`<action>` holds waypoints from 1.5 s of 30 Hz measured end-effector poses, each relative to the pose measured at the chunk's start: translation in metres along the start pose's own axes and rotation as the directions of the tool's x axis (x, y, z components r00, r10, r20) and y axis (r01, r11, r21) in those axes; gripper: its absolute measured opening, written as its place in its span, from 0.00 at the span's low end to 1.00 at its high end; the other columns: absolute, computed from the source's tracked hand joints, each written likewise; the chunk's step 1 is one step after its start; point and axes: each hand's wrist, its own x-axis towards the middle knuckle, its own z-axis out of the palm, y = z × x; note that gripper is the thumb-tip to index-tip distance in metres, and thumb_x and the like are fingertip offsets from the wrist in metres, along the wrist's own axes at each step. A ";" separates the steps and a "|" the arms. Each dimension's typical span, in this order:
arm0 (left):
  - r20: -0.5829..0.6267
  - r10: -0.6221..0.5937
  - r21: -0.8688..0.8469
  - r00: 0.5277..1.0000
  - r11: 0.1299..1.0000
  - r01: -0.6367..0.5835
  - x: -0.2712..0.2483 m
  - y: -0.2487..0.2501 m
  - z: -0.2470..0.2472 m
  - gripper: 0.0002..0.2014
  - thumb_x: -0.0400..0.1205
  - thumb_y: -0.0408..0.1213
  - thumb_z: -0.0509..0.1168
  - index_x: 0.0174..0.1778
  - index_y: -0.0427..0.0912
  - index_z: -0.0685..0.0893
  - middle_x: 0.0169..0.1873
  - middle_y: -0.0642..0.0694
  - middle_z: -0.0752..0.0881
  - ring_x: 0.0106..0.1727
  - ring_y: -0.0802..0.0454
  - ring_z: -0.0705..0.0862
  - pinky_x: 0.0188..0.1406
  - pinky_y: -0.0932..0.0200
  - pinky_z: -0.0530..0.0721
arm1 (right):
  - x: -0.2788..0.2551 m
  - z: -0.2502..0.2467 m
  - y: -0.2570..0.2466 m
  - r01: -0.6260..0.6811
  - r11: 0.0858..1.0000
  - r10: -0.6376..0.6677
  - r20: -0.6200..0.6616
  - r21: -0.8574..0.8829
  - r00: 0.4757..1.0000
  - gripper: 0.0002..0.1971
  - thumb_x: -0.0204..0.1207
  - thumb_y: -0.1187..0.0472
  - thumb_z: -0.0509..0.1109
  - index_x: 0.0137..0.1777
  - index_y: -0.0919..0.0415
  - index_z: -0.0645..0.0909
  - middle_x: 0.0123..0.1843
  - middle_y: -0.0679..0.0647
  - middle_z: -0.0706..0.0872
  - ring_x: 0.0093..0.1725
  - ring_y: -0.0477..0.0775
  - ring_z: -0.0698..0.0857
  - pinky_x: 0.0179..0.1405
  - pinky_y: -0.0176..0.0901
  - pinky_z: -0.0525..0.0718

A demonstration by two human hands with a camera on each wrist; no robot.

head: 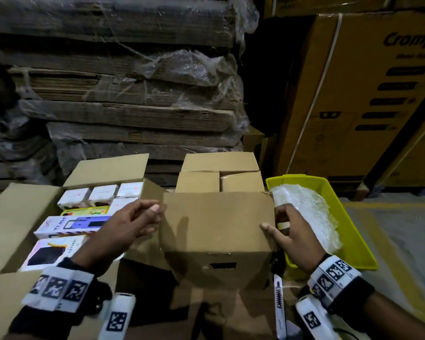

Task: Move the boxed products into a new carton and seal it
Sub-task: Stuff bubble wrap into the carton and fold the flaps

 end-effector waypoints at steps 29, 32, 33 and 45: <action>0.421 -0.296 0.769 0.858 0.617 -0.164 0.102 0.052 0.054 0.30 0.80 0.36 0.72 0.79 0.46 0.72 0.61 0.55 0.84 0.57 0.52 0.87 0.60 0.50 0.87 | 0.200 0.016 -0.020 -0.513 0.788 0.550 0.015 -0.339 0.835 0.26 0.75 0.55 0.75 0.67 0.69 0.74 0.65 0.65 0.80 0.59 0.65 0.80 0.50 0.47 0.78; 0.417 -0.261 0.777 0.871 0.600 -0.193 0.100 0.048 0.053 0.30 0.79 0.41 0.73 0.78 0.48 0.73 0.64 0.56 0.83 0.57 0.57 0.85 0.58 0.55 0.87 | 0.203 0.019 -0.014 -0.541 0.838 0.542 0.011 0.079 0.841 0.45 0.65 0.37 0.78 0.75 0.65 0.70 0.69 0.61 0.79 0.67 0.64 0.79 0.50 0.41 0.80; 0.418 -0.256 0.776 0.872 0.599 -0.196 0.099 0.046 0.053 0.30 0.79 0.42 0.73 0.78 0.48 0.73 0.65 0.56 0.83 0.56 0.58 0.85 0.57 0.57 0.87 | 0.211 0.021 0.004 -0.527 0.830 0.538 -0.016 0.186 0.843 0.53 0.56 0.27 0.76 0.76 0.58 0.70 0.71 0.58 0.80 0.68 0.63 0.80 0.56 0.45 0.81; 0.349 -0.037 0.661 0.937 0.718 -0.218 0.081 0.035 0.051 0.22 0.77 0.49 0.76 0.62 0.54 0.76 0.55 0.52 0.81 0.54 0.55 0.84 0.46 0.60 0.86 | 0.124 -0.006 0.007 0.432 0.780 -0.124 0.566 -0.452 0.815 0.33 0.78 0.75 0.62 0.81 0.52 0.66 0.83 0.56 0.63 0.82 0.58 0.60 0.81 0.44 0.52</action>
